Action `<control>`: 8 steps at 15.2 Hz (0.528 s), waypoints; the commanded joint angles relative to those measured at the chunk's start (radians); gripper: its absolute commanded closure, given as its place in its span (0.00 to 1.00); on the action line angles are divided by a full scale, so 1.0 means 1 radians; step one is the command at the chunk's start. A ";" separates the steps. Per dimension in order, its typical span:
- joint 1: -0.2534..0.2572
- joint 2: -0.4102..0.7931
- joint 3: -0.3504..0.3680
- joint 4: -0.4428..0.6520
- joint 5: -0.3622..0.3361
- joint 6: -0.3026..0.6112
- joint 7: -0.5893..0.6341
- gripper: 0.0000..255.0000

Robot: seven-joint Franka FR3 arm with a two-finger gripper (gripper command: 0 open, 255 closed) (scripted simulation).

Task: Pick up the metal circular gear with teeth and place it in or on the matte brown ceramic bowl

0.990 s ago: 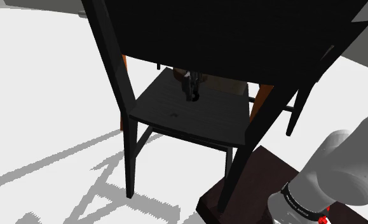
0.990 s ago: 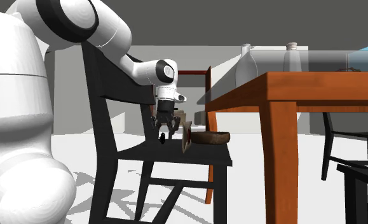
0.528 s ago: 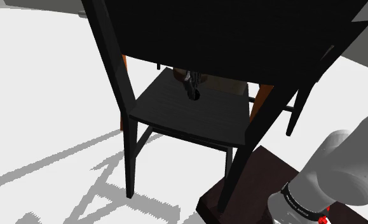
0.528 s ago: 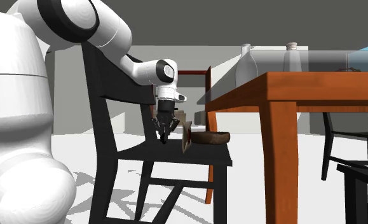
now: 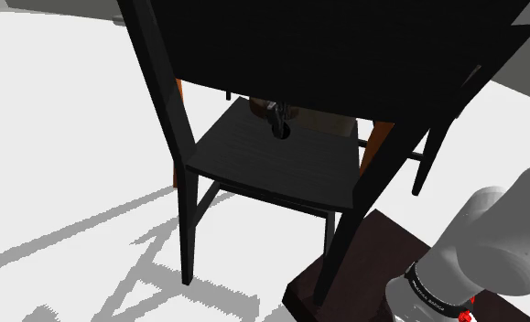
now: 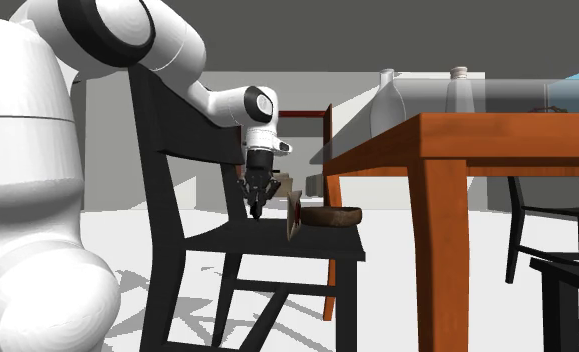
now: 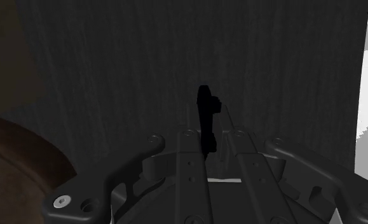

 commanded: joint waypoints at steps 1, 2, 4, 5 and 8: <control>0.003 0.000 0.003 0.030 0.001 -0.026 0.000 1.00; 0.003 0.001 0.003 0.045 0.000 -0.040 0.000 1.00; 0.003 0.003 0.002 0.074 0.000 -0.067 0.001 1.00; 0.003 0.005 0.002 0.089 -0.001 -0.081 0.001 1.00; 0.002 0.010 0.002 0.136 -0.002 -0.122 0.002 1.00</control>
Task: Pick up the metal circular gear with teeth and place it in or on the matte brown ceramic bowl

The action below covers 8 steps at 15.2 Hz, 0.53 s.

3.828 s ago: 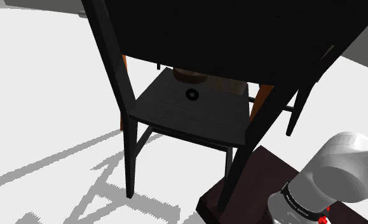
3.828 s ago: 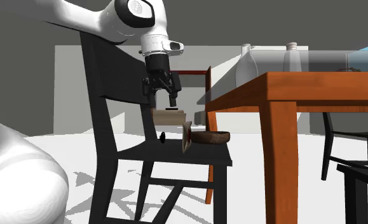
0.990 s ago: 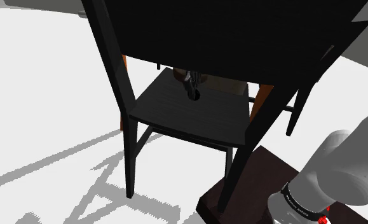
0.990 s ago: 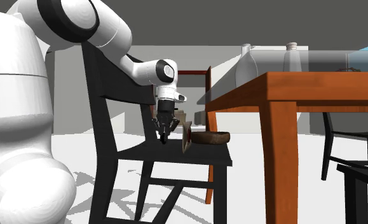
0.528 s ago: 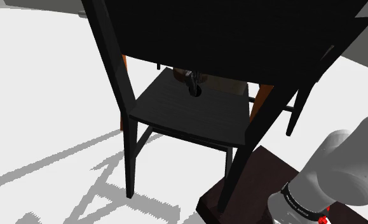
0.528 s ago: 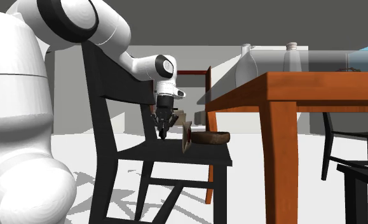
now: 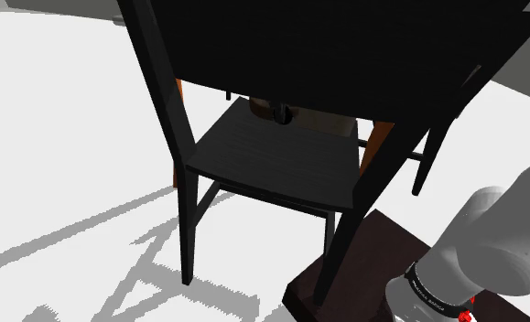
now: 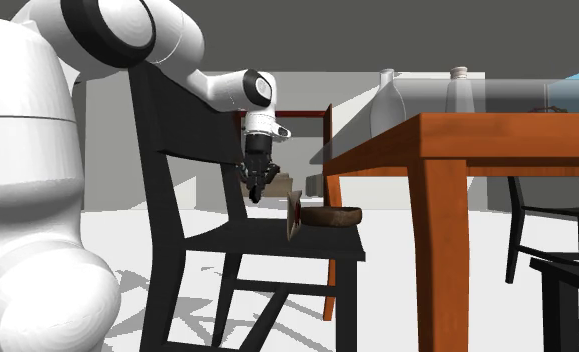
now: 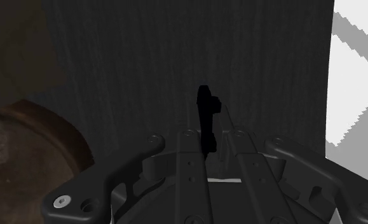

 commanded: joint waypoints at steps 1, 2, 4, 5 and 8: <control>0.000 0.006 0.000 0.035 -0.001 -0.029 0.000 1.00; -0.001 0.009 0.000 0.051 -0.002 -0.043 0.001 1.00; -0.001 0.015 0.000 0.085 -0.003 -0.071 0.002 1.00; -0.001 0.018 0.000 0.103 -0.004 -0.085 0.002 1.00; -0.001 0.030 0.001 0.157 -0.006 -0.128 0.004 1.00</control>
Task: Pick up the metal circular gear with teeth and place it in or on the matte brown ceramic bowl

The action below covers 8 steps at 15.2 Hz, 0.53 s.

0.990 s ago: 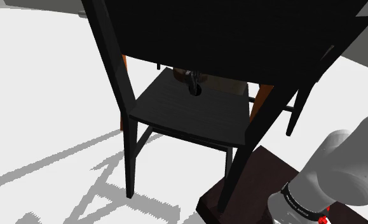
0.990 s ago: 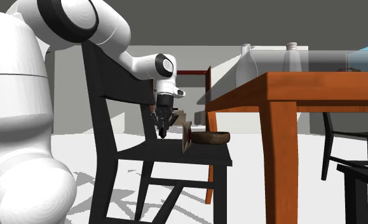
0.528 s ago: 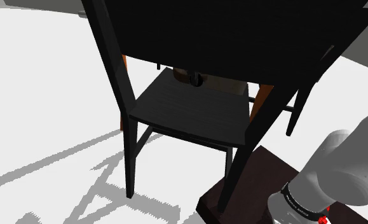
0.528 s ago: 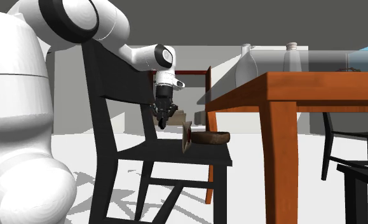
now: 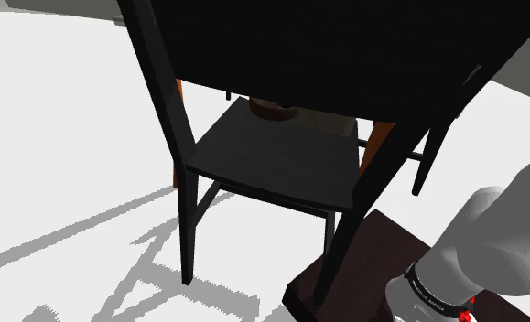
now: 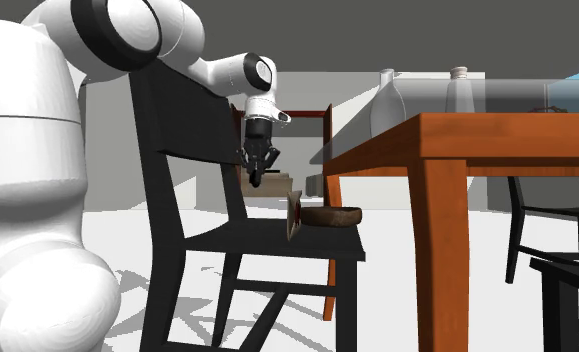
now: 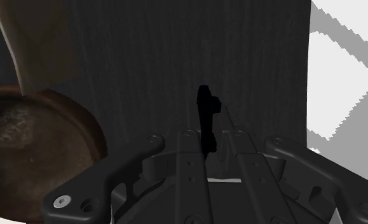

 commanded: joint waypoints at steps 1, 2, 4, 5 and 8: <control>-0.001 0.006 0.000 0.028 -0.001 -0.023 0.000 1.00; -0.009 0.026 -0.010 0.051 -0.009 -0.026 -0.019 1.00; -0.026 0.071 -0.028 0.101 -0.024 -0.032 -0.054 1.00; -0.034 0.095 -0.037 0.128 -0.032 -0.036 -0.072 1.00; -0.059 0.172 -0.061 0.221 -0.052 -0.052 -0.123 1.00</control>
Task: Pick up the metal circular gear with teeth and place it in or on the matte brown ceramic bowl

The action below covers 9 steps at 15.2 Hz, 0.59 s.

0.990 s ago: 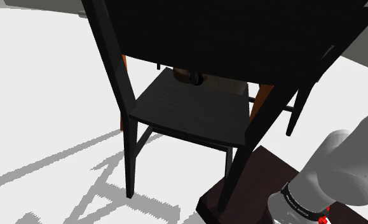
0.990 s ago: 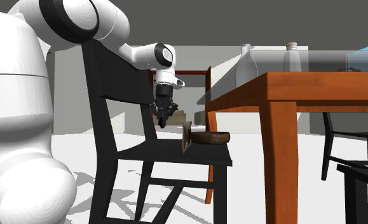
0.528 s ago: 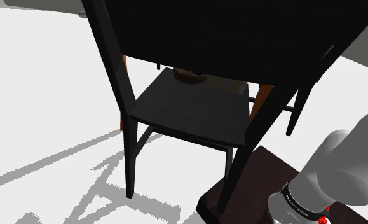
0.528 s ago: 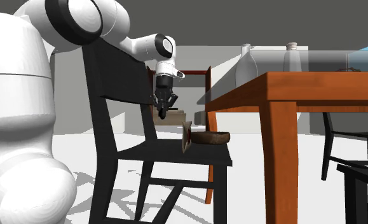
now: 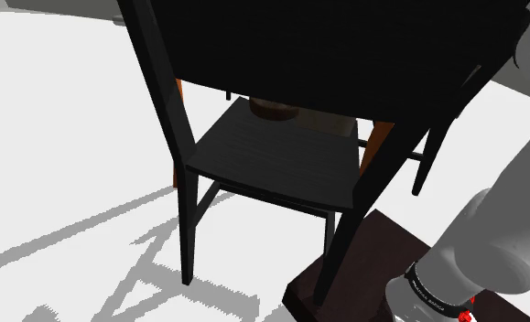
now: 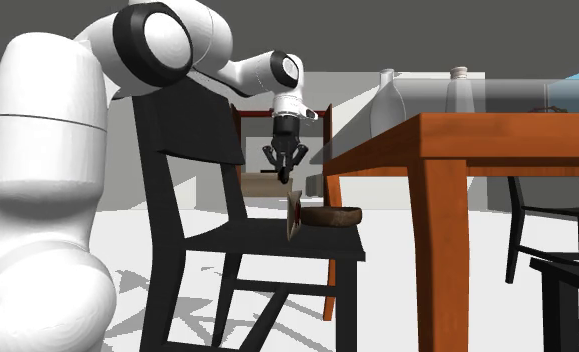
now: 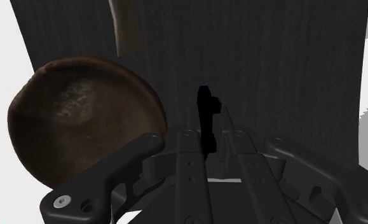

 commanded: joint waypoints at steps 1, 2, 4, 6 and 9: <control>-0.017 0.054 -0.016 0.063 -0.013 -0.009 -0.036 1.00; -0.024 0.083 -0.023 0.101 -0.019 -0.017 -0.052 1.00; -0.040 0.147 -0.037 0.186 -0.031 -0.038 -0.084 1.00; -0.050 0.219 -0.053 0.286 -0.041 -0.065 -0.117 1.00; -0.040 0.232 -0.054 0.341 0.131 -0.268 -0.125 1.00</control>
